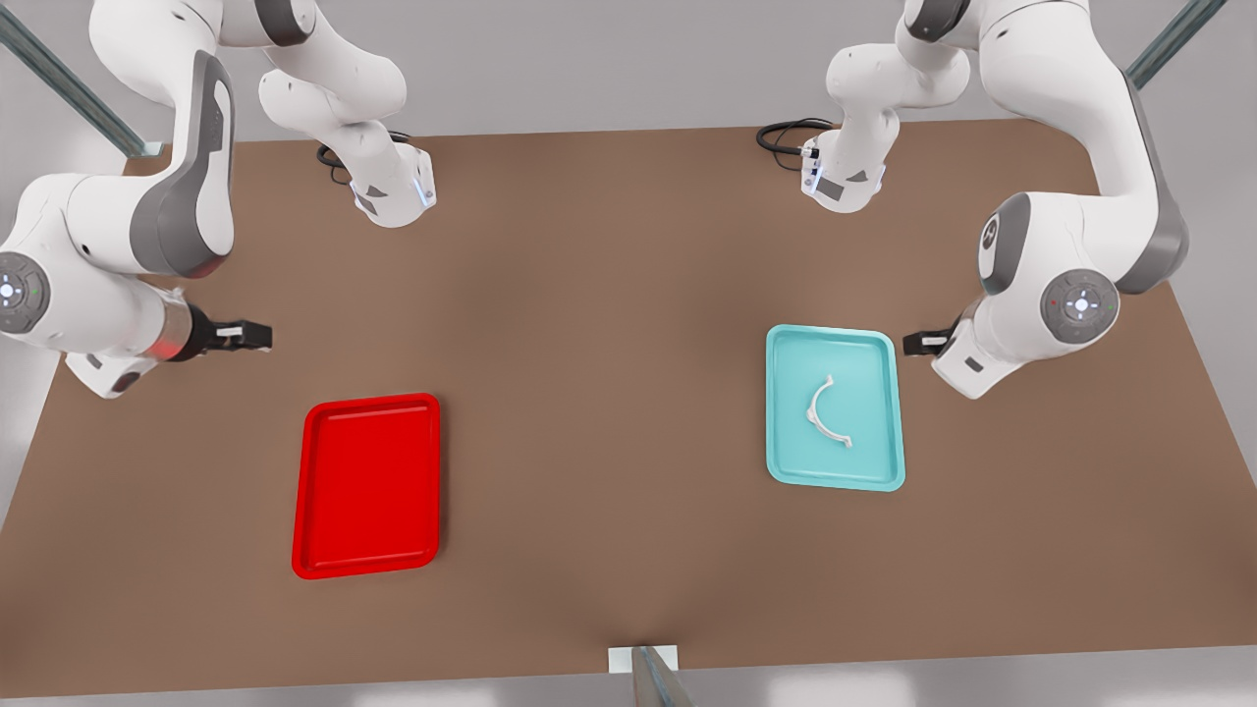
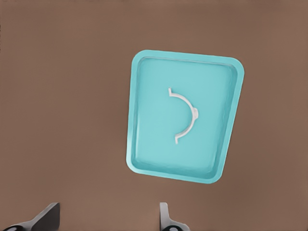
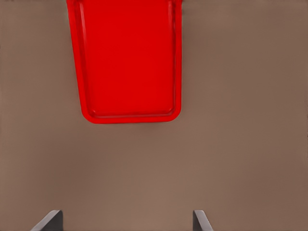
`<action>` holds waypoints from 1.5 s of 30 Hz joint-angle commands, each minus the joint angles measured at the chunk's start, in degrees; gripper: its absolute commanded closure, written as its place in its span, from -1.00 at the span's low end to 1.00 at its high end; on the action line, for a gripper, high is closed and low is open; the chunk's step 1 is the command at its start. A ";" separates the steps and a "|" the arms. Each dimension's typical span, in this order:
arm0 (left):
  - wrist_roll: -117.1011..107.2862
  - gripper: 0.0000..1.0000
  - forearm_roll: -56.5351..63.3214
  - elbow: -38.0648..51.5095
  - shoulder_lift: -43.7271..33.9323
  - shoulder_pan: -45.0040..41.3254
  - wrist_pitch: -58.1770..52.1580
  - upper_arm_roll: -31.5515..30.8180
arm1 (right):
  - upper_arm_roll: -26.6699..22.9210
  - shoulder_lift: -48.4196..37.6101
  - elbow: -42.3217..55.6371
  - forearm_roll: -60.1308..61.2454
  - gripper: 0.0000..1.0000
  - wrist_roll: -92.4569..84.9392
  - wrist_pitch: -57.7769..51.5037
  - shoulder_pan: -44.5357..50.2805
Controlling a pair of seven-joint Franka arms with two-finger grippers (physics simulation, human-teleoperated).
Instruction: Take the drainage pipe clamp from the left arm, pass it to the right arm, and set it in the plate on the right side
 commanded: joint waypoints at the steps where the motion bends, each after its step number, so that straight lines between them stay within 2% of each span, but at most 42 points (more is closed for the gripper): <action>1: -6.06 -1.00 -0.21 -0.01 0.06 0.04 7.46 0.00 | -0.03 -0.06 0.05 0.00 -1.00 -3.77 5.29 -0.01; 3: -6.76 -1.00 -0.48 0.08 1.73 0.04 7.55 0.01 | -0.03 0.02 0.05 0.44 -1.00 -3.60 5.29 -0.09; 4: -10.87 -1.00 -0.21 0.08 5.94 -1.36 9.82 0.00 | -0.12 2.30 2.75 1.75 -1.00 -3.33 5.56 -0.09; 5: -17.11 -1.00 -0.12 -0.71 9.81 -2.16 14.75 0.09 | -0.12 2.48 3.39 1.67 -1.00 -3.33 5.12 0.43; 7: -29.87 -1.00 -0.47 -7.12 11.75 -3.12 26.17 0.18 | -0.12 2.57 3.47 2.20 -1.00 -3.42 5.03 0.35; 9: -31.64 -1.00 -5.40 -11.08 13.69 -3.04 36.28 0.62 | -0.12 2.57 3.30 1.67 -1.00 -3.42 4.94 0.43; 12: -32.51 -1.00 -5.40 -16.97 14.83 -3.04 46.40 1.50 | -0.12 3.01 3.47 1.76 -1.00 -3.34 4.94 0.79; 23: -61.42 -1.00 -5.40 -18.55 17.55 -3.04 47.89 1.59 | -0.12 3.36 3.74 1.67 -1.00 -4.04 4.85 1.14; 34: -70.03 -0.95 -5.13 -22.42 18.87 -3.04 50.18 1.15 | -0.03 3.36 3.56 1.41 -1.00 -4.13 3.89 1.22; 35: -71.10 -0.88 -5.13 -22.42 18.96 -3.12 50.18 1.15 | -0.03 3.45 3.56 1.41 -1.00 -4.13 3.89 1.31; 36: -71.10 -0.52 -5.13 -22.42 19.13 -3.12 50.18 1.15 | -0.03 3.45 3.56 1.41 -1.00 -4.04 3.89 1.49; 37: -71.10 -0.25 -5.22 -22.33 19.31 -3.04 50.27 1.15 | -0.12 3.45 3.47 1.41 -1.00 -4.04 3.89 1.75; 38: -71.10 -0.20 -5.31 -22.33 19.31 -3.04 50.18 1.15 | -0.12 3.54 3.47 1.41 -1.00 -4.04 3.89 1.75; 45: -71.01 -0.21 -5.31 -22.33 20.19 -2.95 51.05 1.15 | -0.12 3.54 3.47 1.32 -1.00 -4.21 3.89 1.75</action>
